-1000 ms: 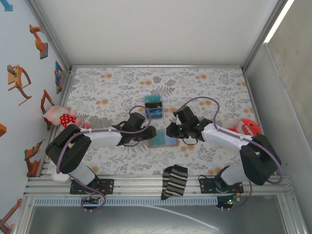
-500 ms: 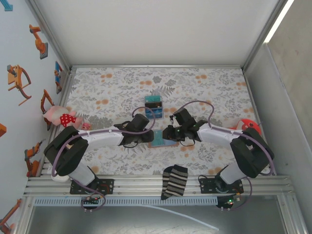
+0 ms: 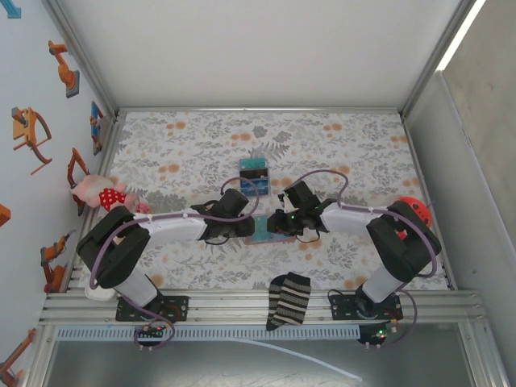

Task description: Take the credit cards out of the card holder

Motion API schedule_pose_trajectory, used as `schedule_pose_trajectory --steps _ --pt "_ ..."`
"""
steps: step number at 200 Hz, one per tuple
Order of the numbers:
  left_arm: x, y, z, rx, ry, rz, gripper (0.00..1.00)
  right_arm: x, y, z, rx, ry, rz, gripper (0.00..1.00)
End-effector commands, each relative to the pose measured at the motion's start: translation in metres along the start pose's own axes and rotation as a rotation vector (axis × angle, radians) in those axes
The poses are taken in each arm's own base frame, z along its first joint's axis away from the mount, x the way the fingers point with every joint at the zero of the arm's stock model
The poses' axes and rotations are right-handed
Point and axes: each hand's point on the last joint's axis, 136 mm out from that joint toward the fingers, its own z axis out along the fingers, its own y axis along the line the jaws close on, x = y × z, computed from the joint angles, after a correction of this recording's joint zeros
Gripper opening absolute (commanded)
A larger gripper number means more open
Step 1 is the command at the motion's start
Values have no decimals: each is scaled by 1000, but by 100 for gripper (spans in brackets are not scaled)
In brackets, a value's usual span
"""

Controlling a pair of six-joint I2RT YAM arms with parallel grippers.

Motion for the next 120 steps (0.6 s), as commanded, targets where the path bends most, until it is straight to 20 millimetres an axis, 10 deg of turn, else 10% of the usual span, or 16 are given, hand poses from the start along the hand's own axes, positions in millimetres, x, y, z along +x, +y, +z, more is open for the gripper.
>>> schedule_pose_trajectory --steps 1,120 --pt "0 -7 3 10 17 36 40 -6 6 1 -29 -8 2 21" --pt "5 -4 7 -16 52 58 34 -8 0 7 -69 -14 42 18"
